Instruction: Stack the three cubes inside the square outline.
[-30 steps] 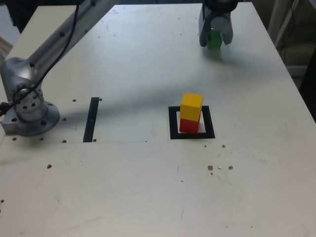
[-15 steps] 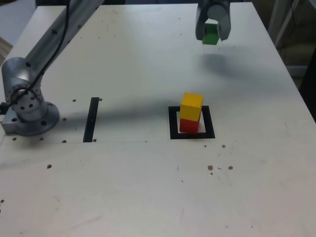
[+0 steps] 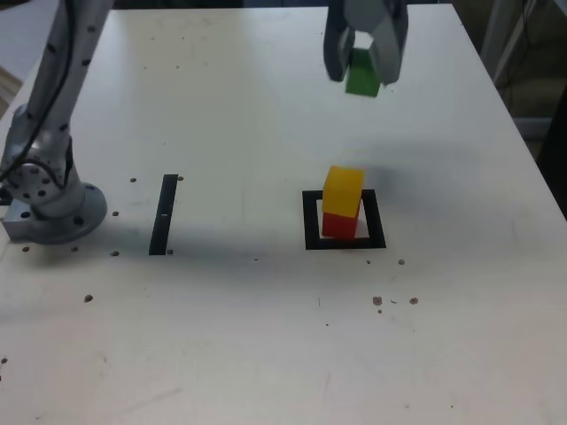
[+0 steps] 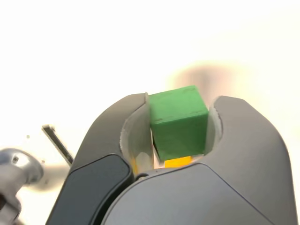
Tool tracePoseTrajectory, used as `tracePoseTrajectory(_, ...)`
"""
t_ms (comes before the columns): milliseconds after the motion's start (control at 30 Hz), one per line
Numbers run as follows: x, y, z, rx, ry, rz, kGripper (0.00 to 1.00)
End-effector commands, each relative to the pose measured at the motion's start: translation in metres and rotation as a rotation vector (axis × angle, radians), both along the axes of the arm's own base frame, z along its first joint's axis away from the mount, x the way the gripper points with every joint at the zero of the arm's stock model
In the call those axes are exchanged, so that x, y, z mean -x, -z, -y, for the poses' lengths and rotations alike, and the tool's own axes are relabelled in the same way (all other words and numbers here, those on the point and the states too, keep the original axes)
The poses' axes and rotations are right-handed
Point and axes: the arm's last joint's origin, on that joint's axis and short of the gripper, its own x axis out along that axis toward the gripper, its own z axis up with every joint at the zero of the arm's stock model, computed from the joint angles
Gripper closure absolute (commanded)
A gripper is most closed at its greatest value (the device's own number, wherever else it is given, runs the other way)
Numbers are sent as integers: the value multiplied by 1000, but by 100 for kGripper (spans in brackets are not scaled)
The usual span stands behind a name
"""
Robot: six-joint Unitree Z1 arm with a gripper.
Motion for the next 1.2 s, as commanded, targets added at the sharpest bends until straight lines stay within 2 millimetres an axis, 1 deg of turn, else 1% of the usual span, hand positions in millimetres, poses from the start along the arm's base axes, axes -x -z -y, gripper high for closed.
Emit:
tracePoseTrajectory(0, 22, -26, 9, -3, 1, 54, 86)
tracePoseTrajectory(133, 38, -32, 39, 15, 22, 54, 86)
tracePoseTrajectory(267, 48, -33, 63, 24, 41, 49, 86)
tracePoseTrajectory(400, 50, -27, 78, 24, 56, 32, 86)
tracePoseTrajectory(467, 49, -21, 84, 24, 61, 22, 86)
tracePoseTrajectory(567, 46, -12, 88, 23, 63, 15, 86)
tracePoseTrajectory(833, 44, 8, 90, 31, 61, -1, 86)
tracePoseTrajectory(967, 44, 22, 97, 37, 58, -16, 86)
tracePoseTrajectory(1167, 43, 27, 110, 33, 63, -22, 86)
